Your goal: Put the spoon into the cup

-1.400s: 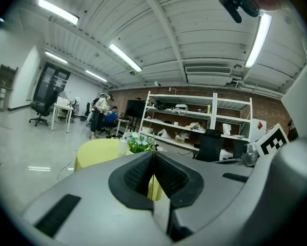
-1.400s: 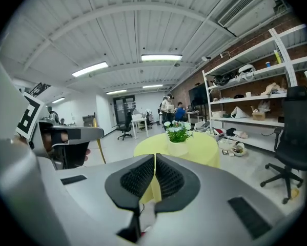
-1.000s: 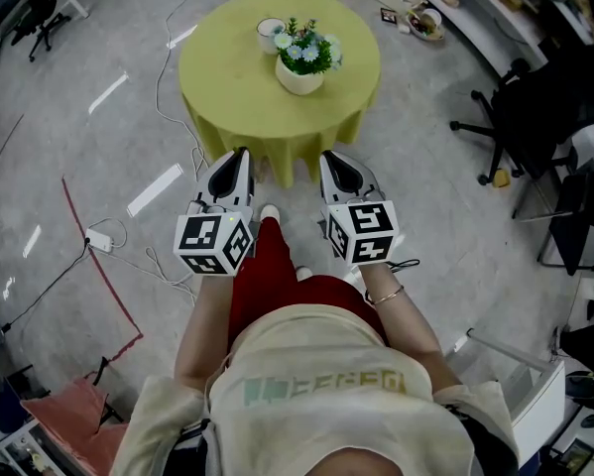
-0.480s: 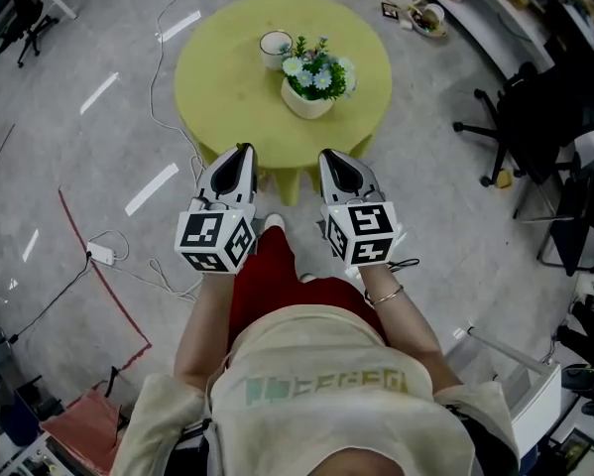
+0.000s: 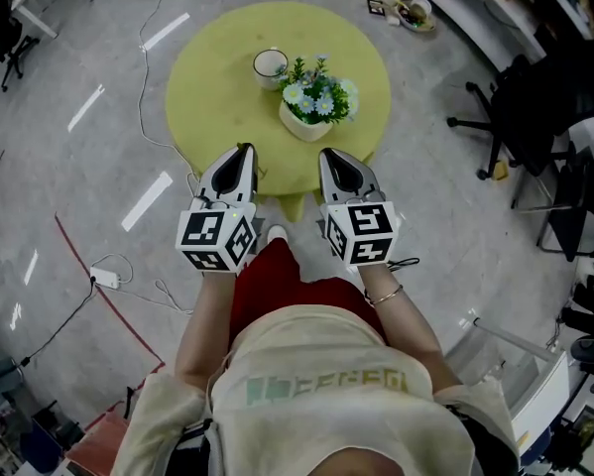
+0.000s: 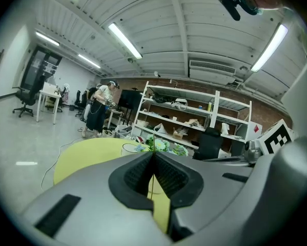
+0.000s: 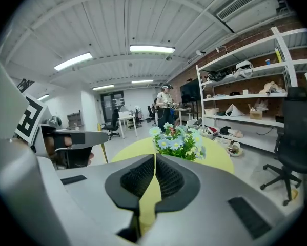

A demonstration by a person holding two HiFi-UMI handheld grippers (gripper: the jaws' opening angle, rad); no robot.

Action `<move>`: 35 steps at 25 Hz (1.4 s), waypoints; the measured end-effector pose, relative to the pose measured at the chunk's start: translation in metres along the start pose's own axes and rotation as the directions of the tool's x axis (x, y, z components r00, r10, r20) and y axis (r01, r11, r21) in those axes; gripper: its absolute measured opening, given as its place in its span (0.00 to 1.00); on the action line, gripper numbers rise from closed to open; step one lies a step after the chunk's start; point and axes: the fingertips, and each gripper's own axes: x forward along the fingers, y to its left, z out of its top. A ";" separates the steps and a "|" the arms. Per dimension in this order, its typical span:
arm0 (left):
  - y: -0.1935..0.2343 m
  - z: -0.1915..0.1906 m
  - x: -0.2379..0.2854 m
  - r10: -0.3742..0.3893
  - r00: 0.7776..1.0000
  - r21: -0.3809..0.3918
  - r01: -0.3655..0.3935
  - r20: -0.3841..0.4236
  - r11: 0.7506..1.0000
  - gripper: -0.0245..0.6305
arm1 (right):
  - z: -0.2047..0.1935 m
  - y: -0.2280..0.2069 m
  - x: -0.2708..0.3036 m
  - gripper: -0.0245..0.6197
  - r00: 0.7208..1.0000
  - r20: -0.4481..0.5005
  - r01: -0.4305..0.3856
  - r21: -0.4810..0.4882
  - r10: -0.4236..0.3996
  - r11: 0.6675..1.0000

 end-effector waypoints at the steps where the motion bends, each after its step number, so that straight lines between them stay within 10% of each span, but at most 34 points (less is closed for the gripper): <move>1: 0.003 0.001 0.004 -0.007 1.000 0.001 0.007 -0.002 1.000 0.07 | 0.001 -0.001 0.004 0.10 1.000 -0.001 0.008 0.002 -0.008 1.000; 35: 0.083 0.044 0.096 -0.033 0.999 -0.007 0.033 -0.019 0.999 0.07 | 0.000 -0.013 0.098 0.10 0.994 -0.089 0.062 0.025 -0.059 0.998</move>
